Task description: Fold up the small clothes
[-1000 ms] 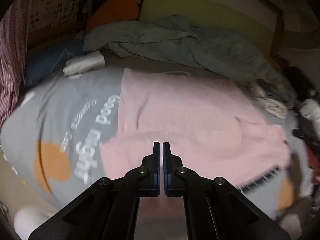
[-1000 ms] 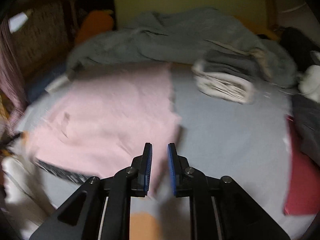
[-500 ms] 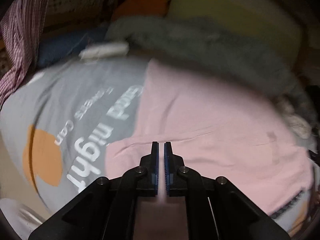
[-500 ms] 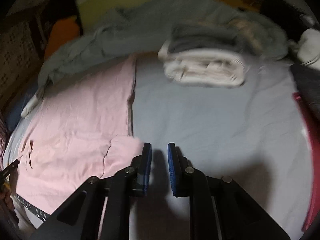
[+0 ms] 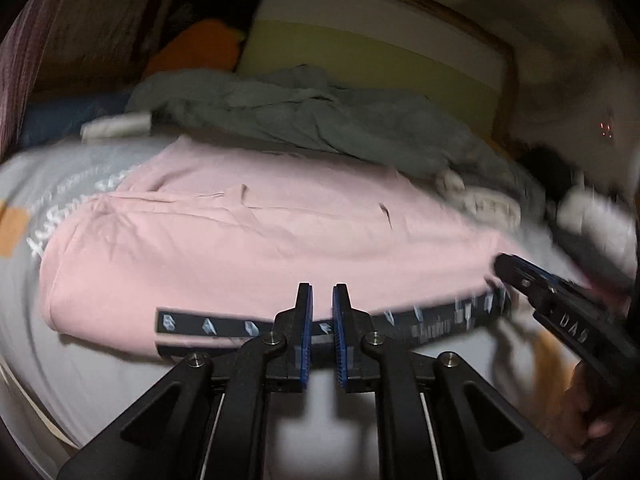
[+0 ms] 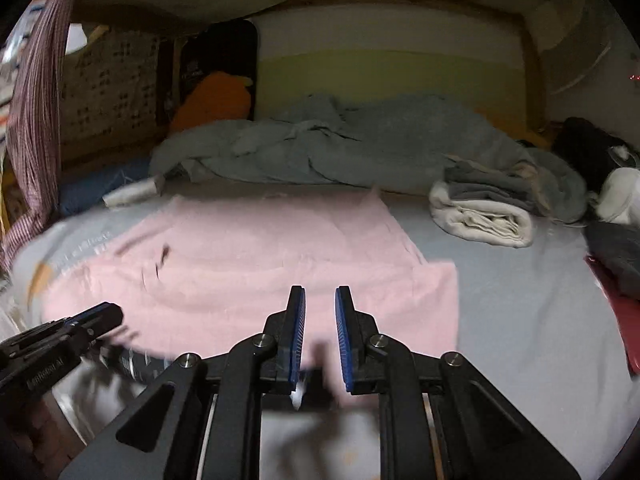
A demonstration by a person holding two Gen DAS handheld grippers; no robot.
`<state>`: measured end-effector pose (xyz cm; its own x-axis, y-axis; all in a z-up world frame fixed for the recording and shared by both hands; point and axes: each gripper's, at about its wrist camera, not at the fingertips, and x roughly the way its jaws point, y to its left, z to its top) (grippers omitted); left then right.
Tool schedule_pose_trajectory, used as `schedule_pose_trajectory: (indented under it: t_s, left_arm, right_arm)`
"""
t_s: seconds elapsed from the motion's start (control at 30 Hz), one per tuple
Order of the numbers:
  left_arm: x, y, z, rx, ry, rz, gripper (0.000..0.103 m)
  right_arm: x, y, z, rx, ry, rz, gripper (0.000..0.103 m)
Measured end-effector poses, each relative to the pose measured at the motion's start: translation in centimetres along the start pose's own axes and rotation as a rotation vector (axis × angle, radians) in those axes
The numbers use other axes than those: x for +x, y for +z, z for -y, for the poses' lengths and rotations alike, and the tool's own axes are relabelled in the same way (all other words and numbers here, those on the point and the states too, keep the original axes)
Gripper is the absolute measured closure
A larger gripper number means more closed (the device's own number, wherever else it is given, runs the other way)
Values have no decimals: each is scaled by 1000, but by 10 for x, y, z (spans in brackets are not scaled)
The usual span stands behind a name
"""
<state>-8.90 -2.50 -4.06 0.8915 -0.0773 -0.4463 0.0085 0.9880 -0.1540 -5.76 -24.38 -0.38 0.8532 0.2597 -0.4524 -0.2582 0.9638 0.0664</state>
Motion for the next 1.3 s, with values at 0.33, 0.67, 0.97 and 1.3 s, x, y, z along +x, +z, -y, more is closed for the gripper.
schedule_pose_trajectory:
  t_s: [0.33, 0.67, 0.97, 1.3]
  left_arm:
    - [-10, -26, 7, 73, 70, -25, 93]
    - [-11, 14, -1, 11, 50, 82, 68]
    - [8, -21, -1, 104, 179, -14, 67]
    - [-22, 26, -10, 149, 215, 178, 40]
  right_arm:
    - [-10, -46, 18, 45, -121, -107, 87]
    - [6, 2, 19, 52, -90, -10, 87]
    - [15, -27, 20, -41, -260, -81, 91]
    - [5, 29, 39, 8, -209, 52, 91]
